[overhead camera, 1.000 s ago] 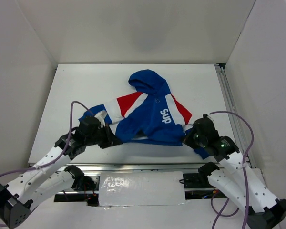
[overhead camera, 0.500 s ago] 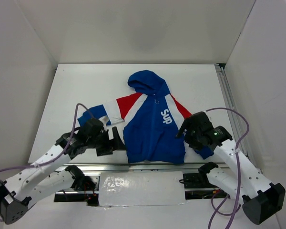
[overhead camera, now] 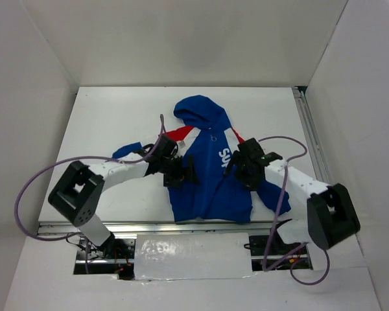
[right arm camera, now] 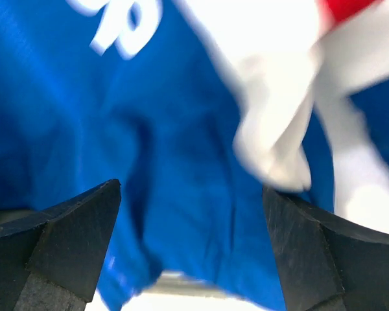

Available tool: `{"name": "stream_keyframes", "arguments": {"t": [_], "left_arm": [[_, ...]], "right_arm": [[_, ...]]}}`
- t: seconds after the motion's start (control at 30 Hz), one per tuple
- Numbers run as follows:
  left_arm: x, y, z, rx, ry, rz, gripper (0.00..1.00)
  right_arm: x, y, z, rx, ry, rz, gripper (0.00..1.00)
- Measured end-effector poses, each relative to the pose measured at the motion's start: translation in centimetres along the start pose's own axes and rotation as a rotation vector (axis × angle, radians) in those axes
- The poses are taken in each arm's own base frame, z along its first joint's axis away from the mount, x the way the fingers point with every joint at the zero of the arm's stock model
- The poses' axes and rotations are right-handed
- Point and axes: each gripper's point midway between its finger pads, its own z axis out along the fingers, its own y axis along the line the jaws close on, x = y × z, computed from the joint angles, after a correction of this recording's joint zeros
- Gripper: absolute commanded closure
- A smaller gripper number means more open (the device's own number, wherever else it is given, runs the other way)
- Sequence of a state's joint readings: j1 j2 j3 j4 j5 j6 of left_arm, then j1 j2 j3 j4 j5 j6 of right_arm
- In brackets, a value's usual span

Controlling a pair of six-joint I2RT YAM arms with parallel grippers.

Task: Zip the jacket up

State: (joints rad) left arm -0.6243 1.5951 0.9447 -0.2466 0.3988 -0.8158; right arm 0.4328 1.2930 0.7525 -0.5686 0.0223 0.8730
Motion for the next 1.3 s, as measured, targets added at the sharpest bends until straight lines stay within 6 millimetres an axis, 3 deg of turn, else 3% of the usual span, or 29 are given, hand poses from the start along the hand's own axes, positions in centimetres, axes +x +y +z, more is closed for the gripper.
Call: {"name": "stream_keyframes", "arguments": {"t": [0.23, 0.53, 0.6, 0.7, 0.83, 0.9, 0.97, 1.1, 1.2, 1.3], "left_arm": [[-4.0, 5.1, 1.4, -0.032, -0.033, -0.113, 0.01], [-8.3, 5.4, 1.2, 0.049, -0.066, -0.102, 0.01], [-8.6, 5.3, 0.5, 0.025, -0.095, -0.058, 0.01], [-8.9, 3.6, -1.9, 0.008, -0.163, 0.032, 0.01], [-7.3, -3.5, -6.8, 0.069, -0.301, 0.240, 0.01], [-5.4, -6.9, -9.5, 0.138, -0.357, 0.334, 0.01], [-3.7, -8.4, -12.3, 0.187, -0.426, 0.391, 0.01], [-1.1, -7.3, -16.1, 0.212, -0.541, 0.410, 0.01], [0.0, -5.9, -17.1, 0.195, -0.581, 0.385, 0.01], [0.6, -4.0, -16.9, 0.142, -0.587, 0.345, 0.01]], "right_arm": [[-3.2, -2.6, 3.9, 0.071, 0.002, 0.092, 0.04], [-7.8, -1.1, 4.6, 0.006, -0.141, 0.000, 0.02], [-8.8, -0.3, 3.2, -0.030, -0.195, -0.027, 0.01], [-10.1, 2.2, -1.8, -0.160, -0.327, -0.075, 0.00], [-11.2, 5.7, -11.9, -0.402, -0.574, -0.126, 0.00], [-11.1, 6.1, -16.1, -0.483, -0.673, -0.124, 0.00], [-11.0, 5.4, -19.0, -0.519, -0.752, -0.107, 0.00], [-10.4, 3.3, -20.9, -0.513, -0.816, -0.067, 0.00], [-9.6, 1.7, -20.4, -0.491, -0.829, -0.044, 0.00], [-8.9, 0.5, -19.3, -0.463, -0.824, -0.036, 0.00]]}}
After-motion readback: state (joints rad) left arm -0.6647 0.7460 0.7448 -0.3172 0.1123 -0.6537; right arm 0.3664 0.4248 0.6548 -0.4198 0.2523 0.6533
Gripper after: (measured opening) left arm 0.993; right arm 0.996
